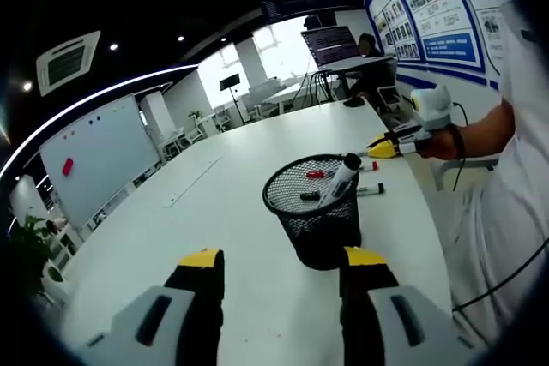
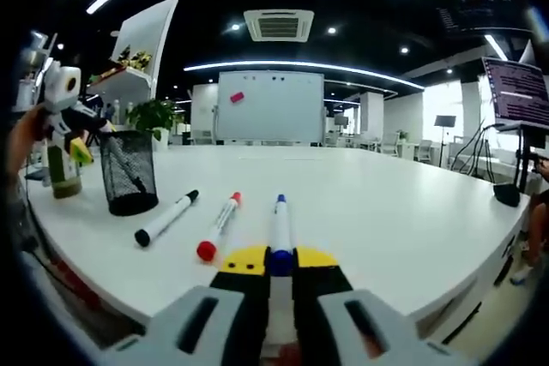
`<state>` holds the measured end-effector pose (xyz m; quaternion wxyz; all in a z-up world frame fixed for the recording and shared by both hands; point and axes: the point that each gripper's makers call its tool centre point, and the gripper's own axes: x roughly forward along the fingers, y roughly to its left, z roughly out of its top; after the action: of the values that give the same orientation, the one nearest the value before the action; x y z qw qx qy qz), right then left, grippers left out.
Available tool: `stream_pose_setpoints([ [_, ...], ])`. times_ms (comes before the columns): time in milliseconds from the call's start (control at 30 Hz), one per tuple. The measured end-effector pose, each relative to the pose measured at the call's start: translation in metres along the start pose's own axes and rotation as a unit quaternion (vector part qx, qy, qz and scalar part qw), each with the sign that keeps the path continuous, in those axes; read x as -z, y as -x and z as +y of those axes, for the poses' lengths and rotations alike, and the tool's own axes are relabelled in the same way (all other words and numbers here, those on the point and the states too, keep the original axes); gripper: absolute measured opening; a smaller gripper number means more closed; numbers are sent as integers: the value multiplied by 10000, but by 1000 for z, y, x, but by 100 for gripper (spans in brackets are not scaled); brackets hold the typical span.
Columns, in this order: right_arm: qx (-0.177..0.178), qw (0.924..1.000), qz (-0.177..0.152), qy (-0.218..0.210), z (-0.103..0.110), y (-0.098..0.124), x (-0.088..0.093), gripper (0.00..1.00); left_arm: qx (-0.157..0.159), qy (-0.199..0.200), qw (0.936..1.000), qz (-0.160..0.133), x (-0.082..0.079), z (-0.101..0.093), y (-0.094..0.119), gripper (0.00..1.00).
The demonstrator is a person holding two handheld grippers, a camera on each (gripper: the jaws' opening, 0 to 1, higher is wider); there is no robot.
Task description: Pick up the whiteboard markers from the pen holder and place them facing the whiteboard neatly
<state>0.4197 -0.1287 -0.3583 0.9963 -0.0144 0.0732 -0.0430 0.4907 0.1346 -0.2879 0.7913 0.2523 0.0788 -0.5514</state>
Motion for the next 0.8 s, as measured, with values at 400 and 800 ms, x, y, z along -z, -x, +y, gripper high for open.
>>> stream_pose_setpoints([
  [400, 19, 10000, -16, 0, -2, 0, -2, 12, 6, -2, 10000, 2, 0, 0, 0, 55],
  [800, 23, 9997, -78, 226, 1, 0, -5, 14, -4, -1, 10000, 9, 1, 3, 0, 55],
])
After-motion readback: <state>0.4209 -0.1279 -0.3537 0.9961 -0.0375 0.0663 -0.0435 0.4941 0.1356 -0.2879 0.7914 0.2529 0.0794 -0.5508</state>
